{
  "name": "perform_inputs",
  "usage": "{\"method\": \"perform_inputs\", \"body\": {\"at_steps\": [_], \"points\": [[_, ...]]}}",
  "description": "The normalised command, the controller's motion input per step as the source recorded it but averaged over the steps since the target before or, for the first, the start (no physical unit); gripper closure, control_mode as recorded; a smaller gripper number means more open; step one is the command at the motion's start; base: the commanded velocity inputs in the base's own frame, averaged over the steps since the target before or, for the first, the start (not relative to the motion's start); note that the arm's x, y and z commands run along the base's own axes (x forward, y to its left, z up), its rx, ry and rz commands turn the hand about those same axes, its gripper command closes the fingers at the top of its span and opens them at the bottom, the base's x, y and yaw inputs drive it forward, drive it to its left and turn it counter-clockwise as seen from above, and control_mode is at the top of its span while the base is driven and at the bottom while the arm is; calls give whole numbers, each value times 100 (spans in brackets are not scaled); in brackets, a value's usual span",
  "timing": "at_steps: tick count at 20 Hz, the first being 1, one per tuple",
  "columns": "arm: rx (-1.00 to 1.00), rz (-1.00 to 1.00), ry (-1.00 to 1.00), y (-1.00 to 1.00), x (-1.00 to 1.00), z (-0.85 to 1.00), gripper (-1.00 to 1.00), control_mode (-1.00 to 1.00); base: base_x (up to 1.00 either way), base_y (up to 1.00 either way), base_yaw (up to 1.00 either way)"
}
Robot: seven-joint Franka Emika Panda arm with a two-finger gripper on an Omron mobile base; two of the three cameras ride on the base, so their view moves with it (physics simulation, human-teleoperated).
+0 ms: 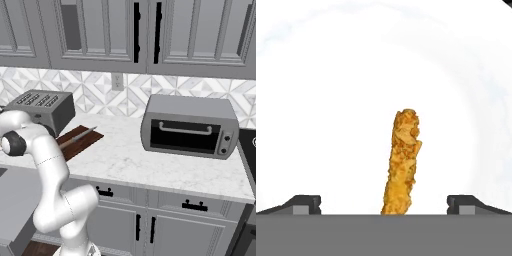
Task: Pick up the knife from the drawer and place it on the cutting board. Then place the meat from the plate to the cutting board.
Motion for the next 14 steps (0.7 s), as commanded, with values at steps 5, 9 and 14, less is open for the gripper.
{"method": "perform_inputs", "body": {"at_steps": [5,9,14], "points": [[-1,0,7,0,15,-2,-100,-100,0,0,0],[-2,0,7,0,26,0,-100,-100,0,0,0],[-3,0,2,1,7,-1,-100,-100,0,0,0]]}}
